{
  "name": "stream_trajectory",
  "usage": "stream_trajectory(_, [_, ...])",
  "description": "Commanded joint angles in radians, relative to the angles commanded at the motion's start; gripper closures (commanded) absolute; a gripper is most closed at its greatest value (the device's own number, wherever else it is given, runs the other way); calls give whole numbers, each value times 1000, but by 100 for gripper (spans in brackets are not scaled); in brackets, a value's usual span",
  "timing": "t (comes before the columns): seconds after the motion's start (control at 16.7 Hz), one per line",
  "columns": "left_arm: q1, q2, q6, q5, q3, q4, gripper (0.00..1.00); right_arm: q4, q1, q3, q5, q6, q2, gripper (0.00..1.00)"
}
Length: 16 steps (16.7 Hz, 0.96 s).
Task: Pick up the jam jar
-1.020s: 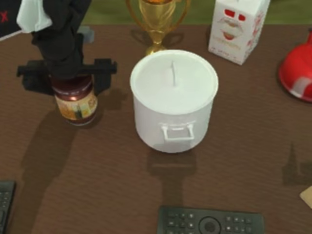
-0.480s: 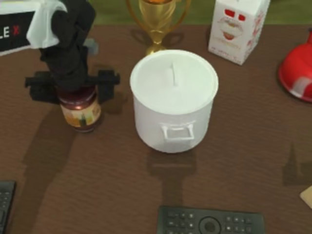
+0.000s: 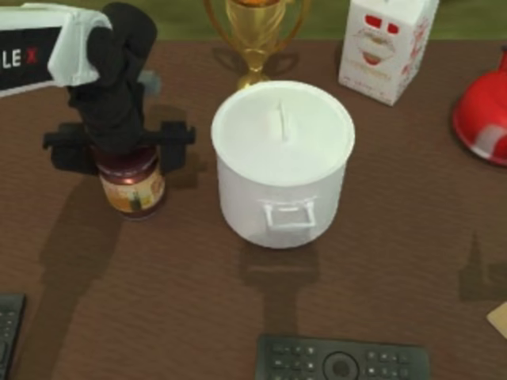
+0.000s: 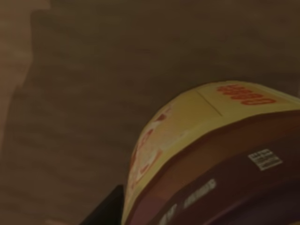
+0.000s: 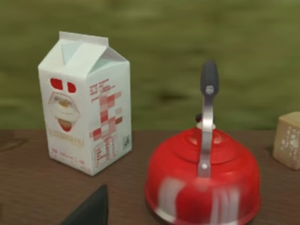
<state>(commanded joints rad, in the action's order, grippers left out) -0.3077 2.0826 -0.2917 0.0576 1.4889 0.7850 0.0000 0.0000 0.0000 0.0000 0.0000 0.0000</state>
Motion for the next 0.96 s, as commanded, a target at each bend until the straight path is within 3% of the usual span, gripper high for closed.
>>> stream_trajectory(0.6, [0,0,0,0,0,0,2,0,0,0,0,0,0,0])
stream_trajectory(0.96, [0,0,0,0,0,0,0,0,0,0,0,0,0,0])
